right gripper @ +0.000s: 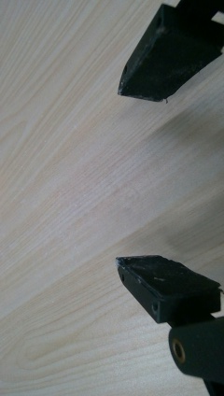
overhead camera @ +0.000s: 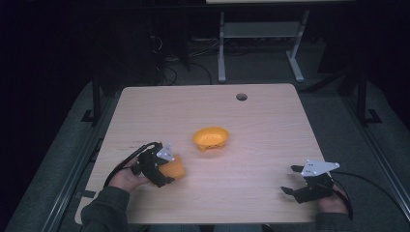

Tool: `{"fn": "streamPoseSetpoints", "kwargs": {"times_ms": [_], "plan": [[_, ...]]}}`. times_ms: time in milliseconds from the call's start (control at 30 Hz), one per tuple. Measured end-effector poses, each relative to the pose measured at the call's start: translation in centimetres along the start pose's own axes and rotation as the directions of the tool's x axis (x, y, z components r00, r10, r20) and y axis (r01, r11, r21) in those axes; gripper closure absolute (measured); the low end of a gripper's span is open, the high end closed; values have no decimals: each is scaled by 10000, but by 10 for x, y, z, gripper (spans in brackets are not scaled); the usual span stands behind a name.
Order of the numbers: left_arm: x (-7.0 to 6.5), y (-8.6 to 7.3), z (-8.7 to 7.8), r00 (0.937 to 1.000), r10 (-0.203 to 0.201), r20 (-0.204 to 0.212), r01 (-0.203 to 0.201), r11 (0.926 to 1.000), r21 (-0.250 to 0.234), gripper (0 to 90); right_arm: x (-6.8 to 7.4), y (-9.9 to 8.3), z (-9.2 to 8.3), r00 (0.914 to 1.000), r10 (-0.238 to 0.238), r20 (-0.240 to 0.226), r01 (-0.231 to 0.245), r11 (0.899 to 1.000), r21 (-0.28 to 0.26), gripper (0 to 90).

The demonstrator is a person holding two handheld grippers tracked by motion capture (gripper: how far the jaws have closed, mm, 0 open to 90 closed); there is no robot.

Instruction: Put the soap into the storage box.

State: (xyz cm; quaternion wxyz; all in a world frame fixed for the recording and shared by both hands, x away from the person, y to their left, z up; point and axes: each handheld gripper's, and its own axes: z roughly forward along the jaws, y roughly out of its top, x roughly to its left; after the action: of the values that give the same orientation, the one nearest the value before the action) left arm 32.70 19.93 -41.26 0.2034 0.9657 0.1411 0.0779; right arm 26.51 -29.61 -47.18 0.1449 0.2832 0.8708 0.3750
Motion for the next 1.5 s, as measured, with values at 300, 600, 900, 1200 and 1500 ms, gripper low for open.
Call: {"fn": "streamPoseSetpoints", "kwargs": {"times_ms": [300, 600, 900, 1200, 1500], "plan": [[18, 18, -14, 9996, 291, 24, -291, 9995, -98, 208, -1, -2, -2, 9999, 160, 48, -159, 9999, -63, 140], [28, 31, -20, 9989, 437, 159, -434, 9989, -185, 209, -2, -3, -2, 9998, 210, 62, -209, 9997, -130, 140], [40, 44, -22, 9967, 696, 411, -686, 9973, -267, 209, -2, -3, -2, 9998, 200, 56, -199, 9997, -122, 140], [52, 57, -19, 9945, 908, 514, -900, 9958, -177, 209, -1, -2, -2, 9997, 232, 84, -231, 9997, -100, 140], [62, 79, -19, 9888, 1369, 597, -1358, 9905, -225, 209, 0, -2, -2, 9998, 178, 64, -178, 9998, -80, 140]]}}
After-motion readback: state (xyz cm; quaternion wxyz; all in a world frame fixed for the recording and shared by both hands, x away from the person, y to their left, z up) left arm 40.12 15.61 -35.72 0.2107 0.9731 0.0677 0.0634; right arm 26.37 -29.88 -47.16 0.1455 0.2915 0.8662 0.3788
